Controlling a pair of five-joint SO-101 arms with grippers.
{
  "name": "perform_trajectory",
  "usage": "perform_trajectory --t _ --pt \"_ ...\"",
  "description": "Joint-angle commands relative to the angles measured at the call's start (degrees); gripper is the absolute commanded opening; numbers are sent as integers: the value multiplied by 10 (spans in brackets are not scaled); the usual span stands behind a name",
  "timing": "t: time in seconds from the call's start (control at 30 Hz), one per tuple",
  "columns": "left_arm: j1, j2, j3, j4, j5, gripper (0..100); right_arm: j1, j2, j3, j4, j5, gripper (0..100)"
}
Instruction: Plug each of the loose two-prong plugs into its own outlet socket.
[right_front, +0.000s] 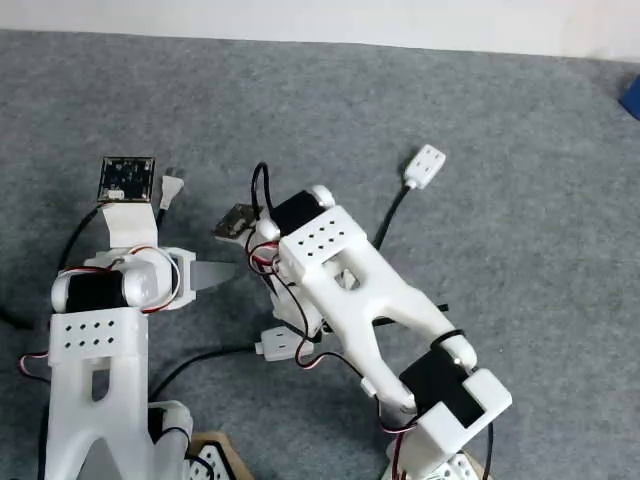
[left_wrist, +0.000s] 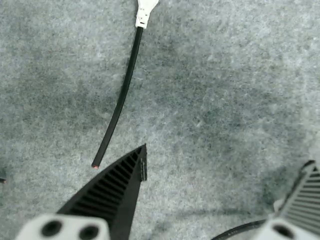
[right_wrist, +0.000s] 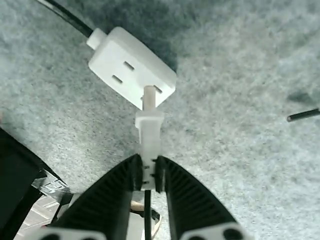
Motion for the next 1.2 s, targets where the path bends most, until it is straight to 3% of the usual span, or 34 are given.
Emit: perform_trajectory --t 0.0,0.1,0.33,0.77,1.17 --pt "42 -4 -46 -10 35 443 -14 -37 -5 -38 -23 8" --pt "36 -3 -61 -9 36 443 -27 -79 34 -99 -41 8" --pt "41 -1 -60 -11 34 447 -60 -207 288 -365 -48 8" --pt "160 0 -18 -14 5 447 -61 -313 320 -323 -47 8" --pt "164 0 38 -31 6 447 -51 -335 151 -195 -47 8"
